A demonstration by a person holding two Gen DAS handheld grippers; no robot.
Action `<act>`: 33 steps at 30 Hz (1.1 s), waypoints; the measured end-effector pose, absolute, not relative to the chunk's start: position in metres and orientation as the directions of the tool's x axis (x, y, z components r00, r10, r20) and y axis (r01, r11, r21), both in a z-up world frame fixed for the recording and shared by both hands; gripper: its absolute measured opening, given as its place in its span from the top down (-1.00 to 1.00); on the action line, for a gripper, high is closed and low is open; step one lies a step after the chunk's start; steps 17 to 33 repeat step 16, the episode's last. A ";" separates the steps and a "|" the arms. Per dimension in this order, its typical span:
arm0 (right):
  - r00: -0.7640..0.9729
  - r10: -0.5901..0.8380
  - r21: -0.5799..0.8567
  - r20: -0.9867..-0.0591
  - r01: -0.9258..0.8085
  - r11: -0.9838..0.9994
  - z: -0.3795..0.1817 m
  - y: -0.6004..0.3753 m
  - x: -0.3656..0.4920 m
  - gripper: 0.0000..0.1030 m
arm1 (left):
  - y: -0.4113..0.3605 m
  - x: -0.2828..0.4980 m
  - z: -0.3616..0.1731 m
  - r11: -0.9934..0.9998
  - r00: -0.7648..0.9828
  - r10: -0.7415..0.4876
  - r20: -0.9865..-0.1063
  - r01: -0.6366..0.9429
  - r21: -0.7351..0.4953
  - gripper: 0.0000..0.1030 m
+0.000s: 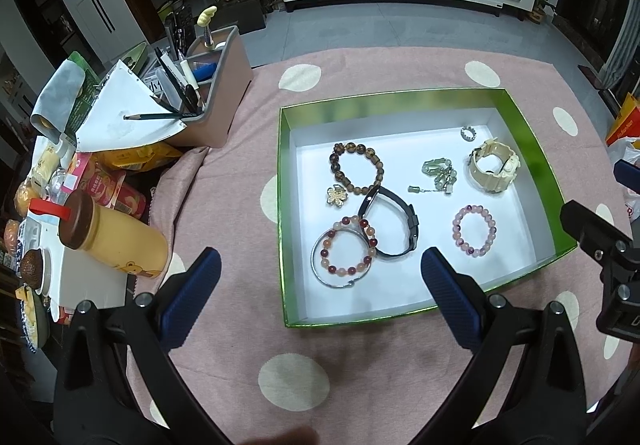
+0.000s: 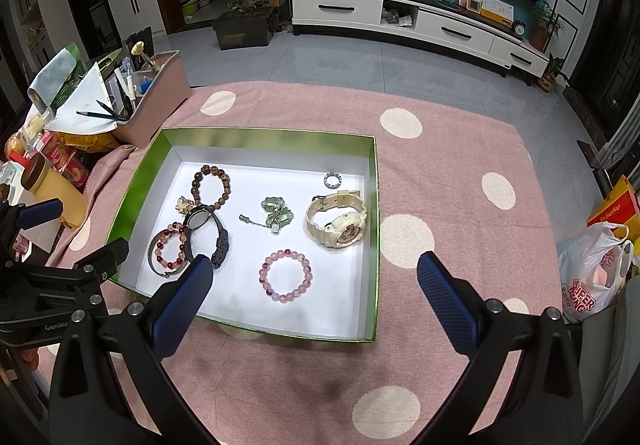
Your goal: Organize jewelry
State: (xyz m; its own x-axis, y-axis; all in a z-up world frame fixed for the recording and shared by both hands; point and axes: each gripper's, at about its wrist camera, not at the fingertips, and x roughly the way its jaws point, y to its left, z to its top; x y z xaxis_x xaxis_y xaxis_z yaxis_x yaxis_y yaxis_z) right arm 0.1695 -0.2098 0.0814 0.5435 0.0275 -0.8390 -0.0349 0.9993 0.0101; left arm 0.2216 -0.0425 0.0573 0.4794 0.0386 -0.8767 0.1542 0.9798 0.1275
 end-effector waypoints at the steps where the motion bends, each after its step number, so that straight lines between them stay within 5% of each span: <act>1: 0.543 0.027 0.011 -0.839 -0.034 0.999 0.081 -0.210 0.169 -0.97 | -0.042 0.221 0.057 0.980 0.481 0.035 -0.876 0.154 0.124 -0.96; 33: 0.543 0.029 0.012 -0.839 -0.035 0.999 0.083 -0.209 0.168 -0.97 | -0.041 0.221 0.056 0.980 0.479 0.055 -0.876 0.141 0.138 -0.96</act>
